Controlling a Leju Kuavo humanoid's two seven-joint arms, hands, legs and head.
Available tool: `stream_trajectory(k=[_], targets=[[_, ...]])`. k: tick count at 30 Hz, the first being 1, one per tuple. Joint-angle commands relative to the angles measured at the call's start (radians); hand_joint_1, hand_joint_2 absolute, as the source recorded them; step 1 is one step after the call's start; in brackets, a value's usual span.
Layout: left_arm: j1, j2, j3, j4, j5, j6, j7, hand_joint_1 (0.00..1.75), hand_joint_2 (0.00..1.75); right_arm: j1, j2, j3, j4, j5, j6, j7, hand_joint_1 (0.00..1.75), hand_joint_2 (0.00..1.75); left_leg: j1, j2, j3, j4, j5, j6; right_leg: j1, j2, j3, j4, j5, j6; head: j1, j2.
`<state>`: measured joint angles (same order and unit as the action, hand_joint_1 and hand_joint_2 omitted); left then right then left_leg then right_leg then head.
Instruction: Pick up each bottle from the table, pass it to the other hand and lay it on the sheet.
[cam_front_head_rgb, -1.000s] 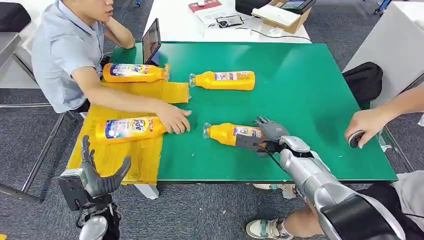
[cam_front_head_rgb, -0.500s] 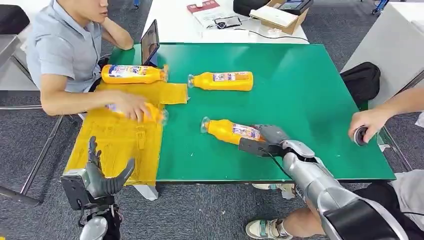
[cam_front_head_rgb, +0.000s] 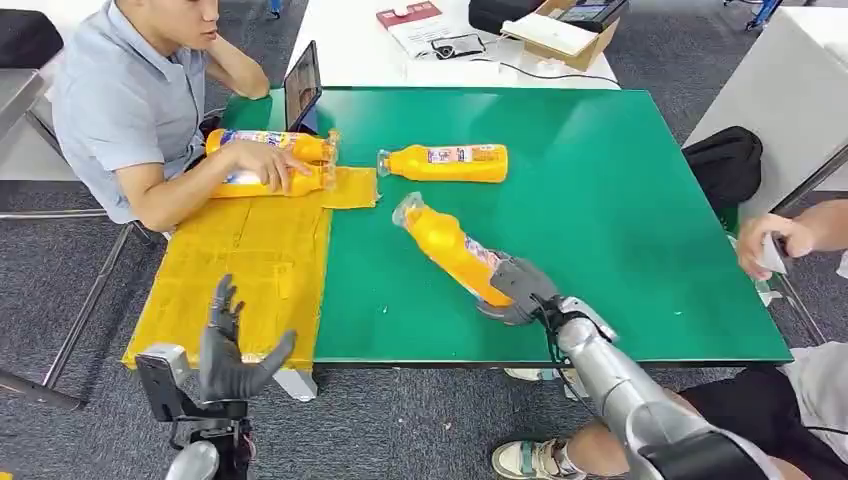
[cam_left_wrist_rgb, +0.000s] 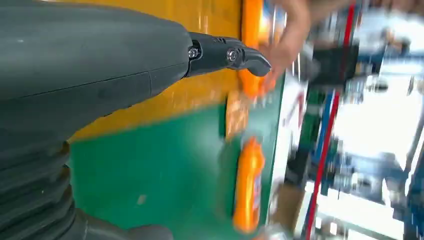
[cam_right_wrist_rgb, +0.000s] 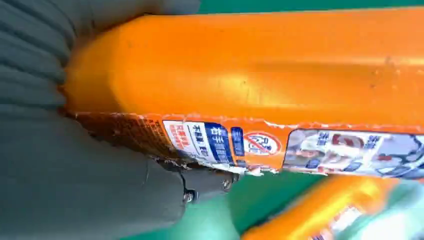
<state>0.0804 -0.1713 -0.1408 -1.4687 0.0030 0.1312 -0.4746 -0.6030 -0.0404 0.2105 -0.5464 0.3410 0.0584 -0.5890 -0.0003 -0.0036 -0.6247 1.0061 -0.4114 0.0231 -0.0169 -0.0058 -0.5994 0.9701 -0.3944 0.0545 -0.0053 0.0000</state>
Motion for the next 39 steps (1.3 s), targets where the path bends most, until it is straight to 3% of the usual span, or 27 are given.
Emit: stream_trajectory(k=[1,4,7,13,25,39], targets=[[0.001,0.029,-0.08,0.037,-0.004,-0.017,-0.001,0.0,1.75,0.02,0.054,-0.099,-0.103,-0.021,-0.005,0.0,1.75,1.75,0.0,0.003,0.003,0.0,-0.002,-0.002,0.001,0.003,0.001,0.0,-0.002,-0.002,0.0,0.0],[-0.001,0.032,-0.08,0.037,-0.006,-0.021,-0.002,0.0,1.75,0.028,0.053,-0.1,-0.115,-0.025,-0.008,-0.002,1.75,1.75,0.0,0.0,0.002,0.0,-0.002,-0.001,0.001,-0.001,0.001,0.0,-0.002,-0.002,0.0,0.0],[-0.001,0.027,-0.125,0.056,-0.004,-0.059,-0.01,0.0,1.75,0.083,0.093,-0.128,-0.251,-0.103,-0.002,-0.037,1.75,1.75,0.0,0.0,0.001,0.0,-0.002,-0.001,0.0,0.001,0.0,0.0,-0.002,-0.002,0.0,0.0],[-0.007,0.053,-0.224,0.055,-0.03,-0.113,-0.033,0.0,1.75,0.204,0.138,-0.019,-0.455,-0.102,-0.031,-0.046,1.75,1.75,0.0,0.001,0.0,-0.001,-0.002,-0.002,0.0,0.001,-0.001,0.0,-0.002,-0.002,0.0,0.0],[-0.072,0.023,-0.257,0.108,-0.027,-0.161,-0.005,0.0,1.75,0.159,0.208,0.253,-0.34,0.063,-0.098,-0.095,1.75,1.75,0.001,0.002,-0.001,-0.001,-0.002,-0.001,0.001,0.002,-0.003,0.0,-0.002,-0.002,0.0,0.0],[-0.118,-0.023,-0.24,0.07,0.135,-0.163,-0.025,0.0,1.75,0.176,0.263,0.39,-0.234,0.068,-0.18,-0.109,1.75,1.75,0.001,0.0,0.0,-0.001,-0.002,-0.002,0.001,0.0,-0.002,0.0,-0.003,-0.003,0.0,0.0]])
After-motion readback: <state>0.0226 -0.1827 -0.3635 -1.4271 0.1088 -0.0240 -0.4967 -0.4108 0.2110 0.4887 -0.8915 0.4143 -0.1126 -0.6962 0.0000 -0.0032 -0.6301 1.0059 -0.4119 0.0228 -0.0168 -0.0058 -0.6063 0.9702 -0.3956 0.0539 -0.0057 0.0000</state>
